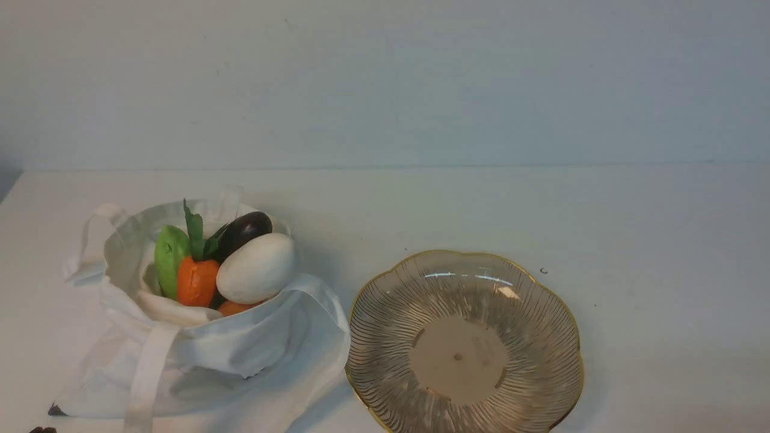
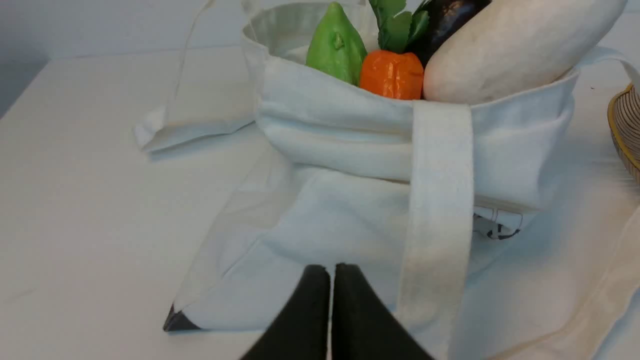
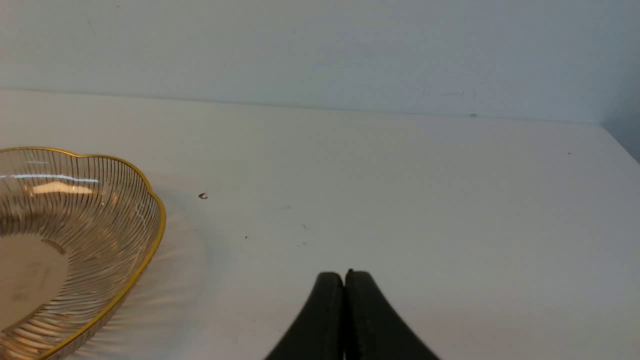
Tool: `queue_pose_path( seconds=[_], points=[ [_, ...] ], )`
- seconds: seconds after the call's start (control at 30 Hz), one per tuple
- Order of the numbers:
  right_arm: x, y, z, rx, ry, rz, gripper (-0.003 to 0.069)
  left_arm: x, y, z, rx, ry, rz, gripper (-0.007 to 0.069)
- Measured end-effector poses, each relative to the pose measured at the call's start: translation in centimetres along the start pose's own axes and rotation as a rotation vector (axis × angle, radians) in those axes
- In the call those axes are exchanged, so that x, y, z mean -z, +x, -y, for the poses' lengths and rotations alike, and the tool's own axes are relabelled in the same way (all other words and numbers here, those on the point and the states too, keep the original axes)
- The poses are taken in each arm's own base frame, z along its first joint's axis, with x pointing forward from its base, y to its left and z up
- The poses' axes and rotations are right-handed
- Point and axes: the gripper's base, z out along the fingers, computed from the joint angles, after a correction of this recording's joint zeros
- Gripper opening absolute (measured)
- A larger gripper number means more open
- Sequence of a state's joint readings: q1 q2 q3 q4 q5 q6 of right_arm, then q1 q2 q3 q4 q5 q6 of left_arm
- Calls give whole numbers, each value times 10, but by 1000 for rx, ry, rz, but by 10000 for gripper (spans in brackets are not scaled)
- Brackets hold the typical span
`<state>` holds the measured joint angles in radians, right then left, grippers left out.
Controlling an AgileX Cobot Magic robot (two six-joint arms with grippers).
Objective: Take vegetables from cloth bag on white table place on plate.
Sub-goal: 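Reach the gripper into the cloth bag toward the vegetables inside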
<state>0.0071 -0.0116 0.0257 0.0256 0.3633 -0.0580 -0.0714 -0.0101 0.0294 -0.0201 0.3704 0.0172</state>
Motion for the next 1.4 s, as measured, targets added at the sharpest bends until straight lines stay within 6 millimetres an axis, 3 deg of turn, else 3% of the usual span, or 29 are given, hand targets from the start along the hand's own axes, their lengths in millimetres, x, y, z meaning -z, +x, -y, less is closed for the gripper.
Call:
queue_pose_path(
  seconds=[1.17,1.27,1.4],
  points=[
    [0,0,0,0,0,0,-15,0,-1,0,-8,0,16,-5],
    [0,0,0,0,0,0,-15,0,-8,2,101,23,84,-5],
    [0,0,0,0,0,0,-15,3,-22,3,380,76,231,-5]
  ],
)
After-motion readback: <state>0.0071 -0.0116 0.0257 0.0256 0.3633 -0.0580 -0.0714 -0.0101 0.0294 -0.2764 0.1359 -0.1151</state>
